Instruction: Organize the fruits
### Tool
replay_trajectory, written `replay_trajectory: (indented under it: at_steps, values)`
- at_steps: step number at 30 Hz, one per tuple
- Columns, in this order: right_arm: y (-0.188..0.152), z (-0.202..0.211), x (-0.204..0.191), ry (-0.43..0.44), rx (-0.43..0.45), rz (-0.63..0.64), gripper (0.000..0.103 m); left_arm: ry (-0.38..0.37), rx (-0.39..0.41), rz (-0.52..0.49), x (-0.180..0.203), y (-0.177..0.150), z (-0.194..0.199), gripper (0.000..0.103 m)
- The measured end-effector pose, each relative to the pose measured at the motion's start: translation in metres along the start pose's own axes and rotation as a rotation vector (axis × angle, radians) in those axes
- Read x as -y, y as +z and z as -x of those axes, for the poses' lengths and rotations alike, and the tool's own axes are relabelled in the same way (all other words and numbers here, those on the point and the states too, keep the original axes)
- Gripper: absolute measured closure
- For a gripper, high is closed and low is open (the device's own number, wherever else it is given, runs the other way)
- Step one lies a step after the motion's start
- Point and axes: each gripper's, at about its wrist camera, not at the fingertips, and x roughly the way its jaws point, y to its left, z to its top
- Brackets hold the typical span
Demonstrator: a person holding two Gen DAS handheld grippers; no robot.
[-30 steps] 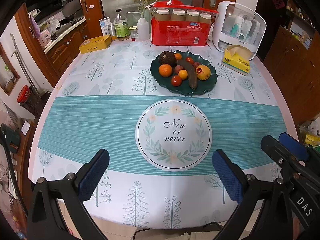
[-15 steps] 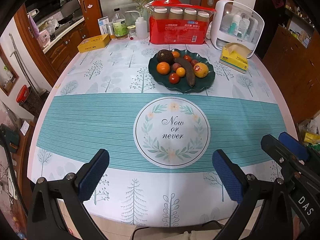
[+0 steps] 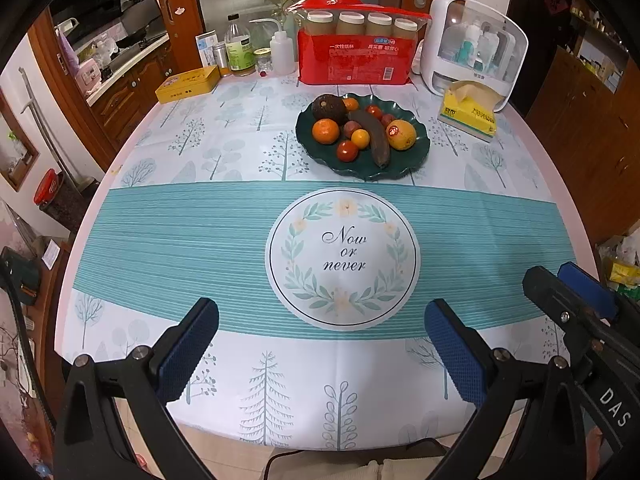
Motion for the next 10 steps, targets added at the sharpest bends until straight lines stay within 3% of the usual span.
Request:
replay_trajectory:
  at_steps: [10]
  values:
    - [-0.0037,0.0,0.0003,0.001,-0.001,-0.003,0.052,0.0,-0.004,-0.005,0.0024,-0.0026,-0.0008,0.001]
